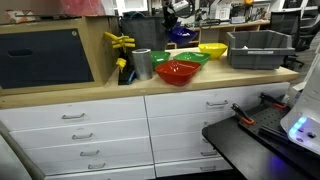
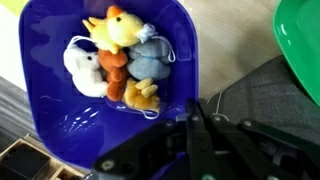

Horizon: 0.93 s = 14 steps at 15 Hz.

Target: Transfer the things from the blue bowl to the grey tub

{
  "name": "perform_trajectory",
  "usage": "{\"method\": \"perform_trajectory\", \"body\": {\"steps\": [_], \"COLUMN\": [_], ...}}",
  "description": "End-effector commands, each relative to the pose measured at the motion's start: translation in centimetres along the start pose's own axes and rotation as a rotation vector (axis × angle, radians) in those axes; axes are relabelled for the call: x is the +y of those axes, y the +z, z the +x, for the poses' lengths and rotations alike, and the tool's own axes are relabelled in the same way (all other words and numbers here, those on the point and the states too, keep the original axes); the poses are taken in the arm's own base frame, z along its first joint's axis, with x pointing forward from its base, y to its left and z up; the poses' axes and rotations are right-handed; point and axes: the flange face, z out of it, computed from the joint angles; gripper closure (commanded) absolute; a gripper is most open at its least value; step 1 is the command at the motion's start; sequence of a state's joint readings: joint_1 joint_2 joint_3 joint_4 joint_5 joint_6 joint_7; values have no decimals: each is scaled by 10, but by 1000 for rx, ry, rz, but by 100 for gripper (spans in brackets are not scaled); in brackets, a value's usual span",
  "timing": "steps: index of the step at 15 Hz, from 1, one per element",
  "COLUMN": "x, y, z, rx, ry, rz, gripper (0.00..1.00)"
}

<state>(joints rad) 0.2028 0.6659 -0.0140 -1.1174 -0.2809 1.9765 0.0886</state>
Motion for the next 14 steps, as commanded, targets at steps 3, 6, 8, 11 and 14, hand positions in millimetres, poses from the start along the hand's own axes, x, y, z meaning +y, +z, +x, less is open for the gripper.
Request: {"method": "perform_trajectory", "body": {"steps": [3,6,8,11,14], "x": [13,20,42,67,98], "y": [-53,-75,-104,-136,-164], "z": [-30,-53,-78,-112,-153], "rx": [-45,-68,-87,-111,-139], "ry": [93,151,188,234,273], "rz": [18,13,8,-8,-4], "gripper": [99,99,99,99,99]}}
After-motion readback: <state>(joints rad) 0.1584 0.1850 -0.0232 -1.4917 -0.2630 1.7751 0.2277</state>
